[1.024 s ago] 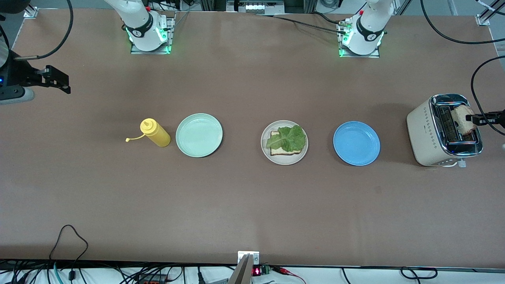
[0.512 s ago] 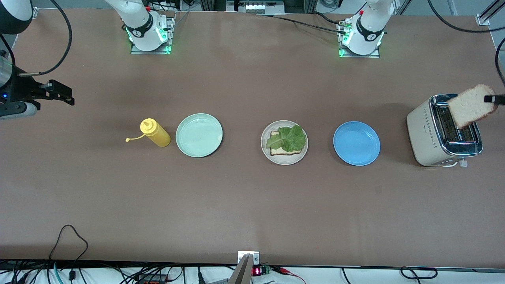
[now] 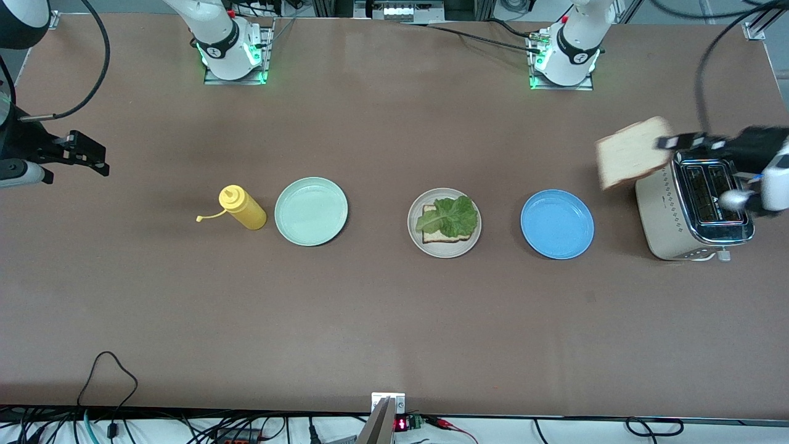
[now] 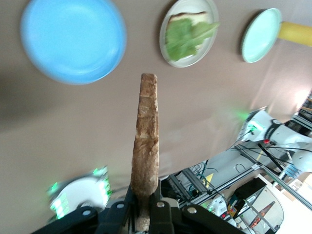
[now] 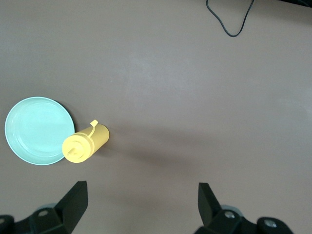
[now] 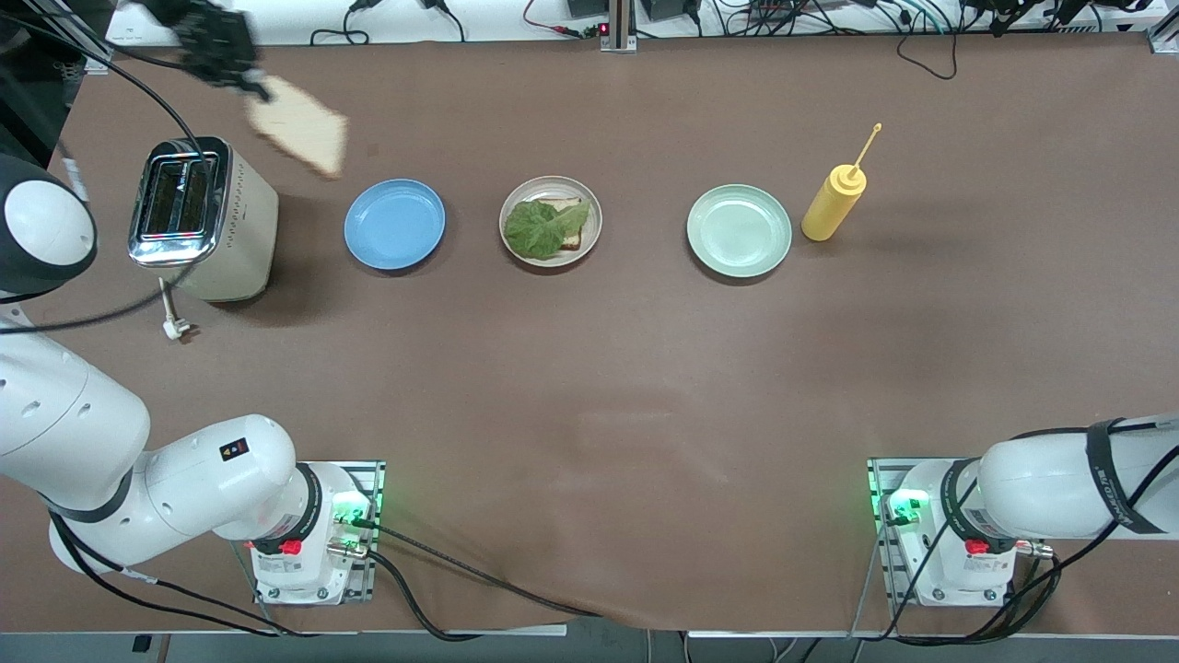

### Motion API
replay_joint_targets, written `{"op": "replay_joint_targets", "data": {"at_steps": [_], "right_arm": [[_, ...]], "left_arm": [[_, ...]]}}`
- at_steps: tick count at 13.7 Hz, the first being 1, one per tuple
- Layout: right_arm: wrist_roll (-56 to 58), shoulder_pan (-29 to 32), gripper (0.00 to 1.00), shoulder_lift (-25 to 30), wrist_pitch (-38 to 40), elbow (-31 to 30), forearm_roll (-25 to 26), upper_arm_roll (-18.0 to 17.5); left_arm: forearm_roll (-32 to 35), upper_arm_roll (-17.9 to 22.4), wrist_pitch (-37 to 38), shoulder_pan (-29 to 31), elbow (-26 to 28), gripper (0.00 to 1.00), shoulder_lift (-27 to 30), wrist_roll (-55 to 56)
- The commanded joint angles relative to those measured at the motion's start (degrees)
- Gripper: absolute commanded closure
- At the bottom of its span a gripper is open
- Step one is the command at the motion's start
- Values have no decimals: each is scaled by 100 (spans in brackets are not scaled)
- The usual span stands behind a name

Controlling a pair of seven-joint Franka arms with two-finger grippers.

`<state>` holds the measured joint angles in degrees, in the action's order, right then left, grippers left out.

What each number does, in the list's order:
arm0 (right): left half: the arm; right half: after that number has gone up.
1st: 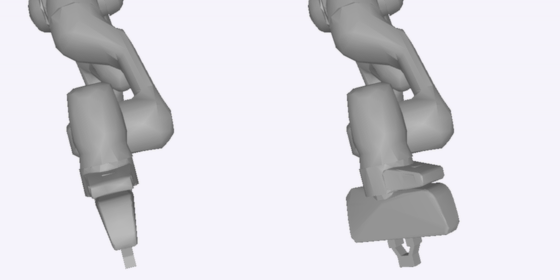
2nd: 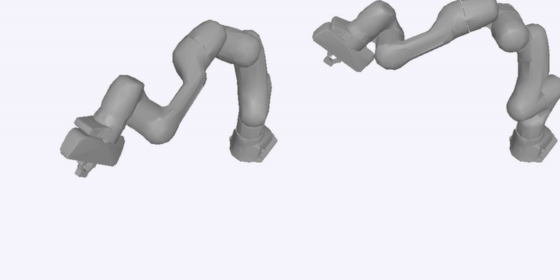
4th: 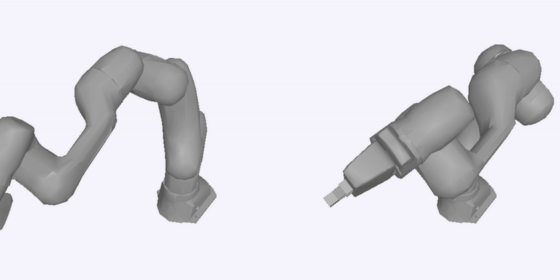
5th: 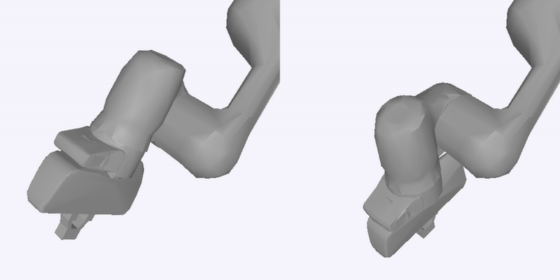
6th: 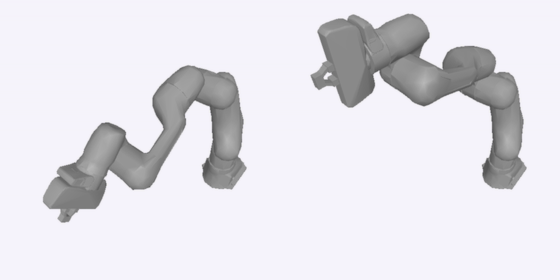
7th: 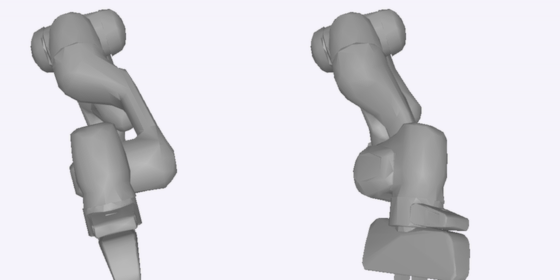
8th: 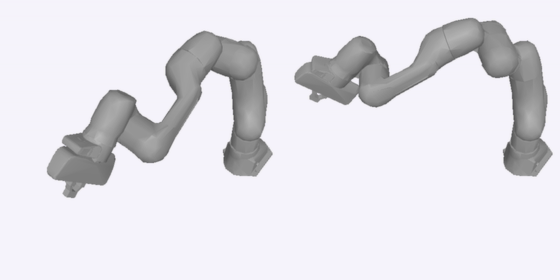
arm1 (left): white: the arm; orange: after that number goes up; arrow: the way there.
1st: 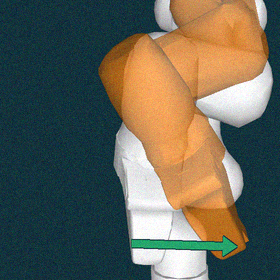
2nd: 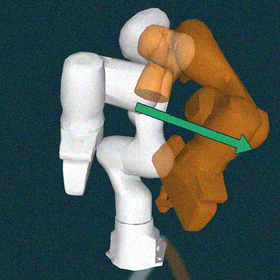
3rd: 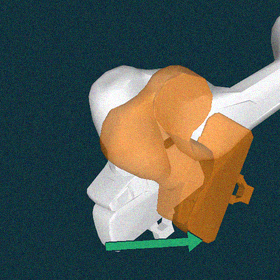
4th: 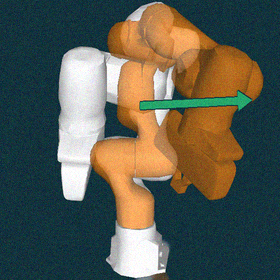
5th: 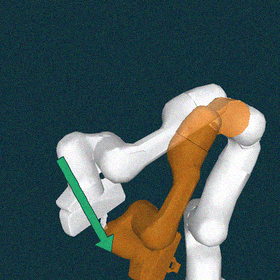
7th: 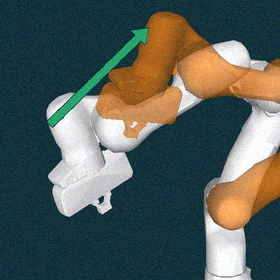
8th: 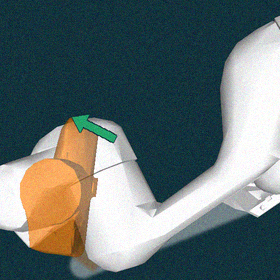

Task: Make sandwich in beige plate with both arms
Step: 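Grasp the second bread slice and lift it out of the toaster, then carry the bread slice over the lettuce on the beige plate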

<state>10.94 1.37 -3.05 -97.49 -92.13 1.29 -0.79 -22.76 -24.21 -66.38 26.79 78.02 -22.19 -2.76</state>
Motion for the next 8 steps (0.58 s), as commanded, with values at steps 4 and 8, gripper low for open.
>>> {"op": "replay_joint_targets", "data": {"at_steps": [4, 8], "right_arm": [[-65, 118, 0, 24, 239, 19, -49, 0], [-66, 232, 0, -3, 213, 19, -50, 9]], "left_arm": [[-1088, -1145, -2884, 107, 2126, 100, 22, -39], [-1459, -1788, -4250, 63, 2613, 100, -845, -330]]}}
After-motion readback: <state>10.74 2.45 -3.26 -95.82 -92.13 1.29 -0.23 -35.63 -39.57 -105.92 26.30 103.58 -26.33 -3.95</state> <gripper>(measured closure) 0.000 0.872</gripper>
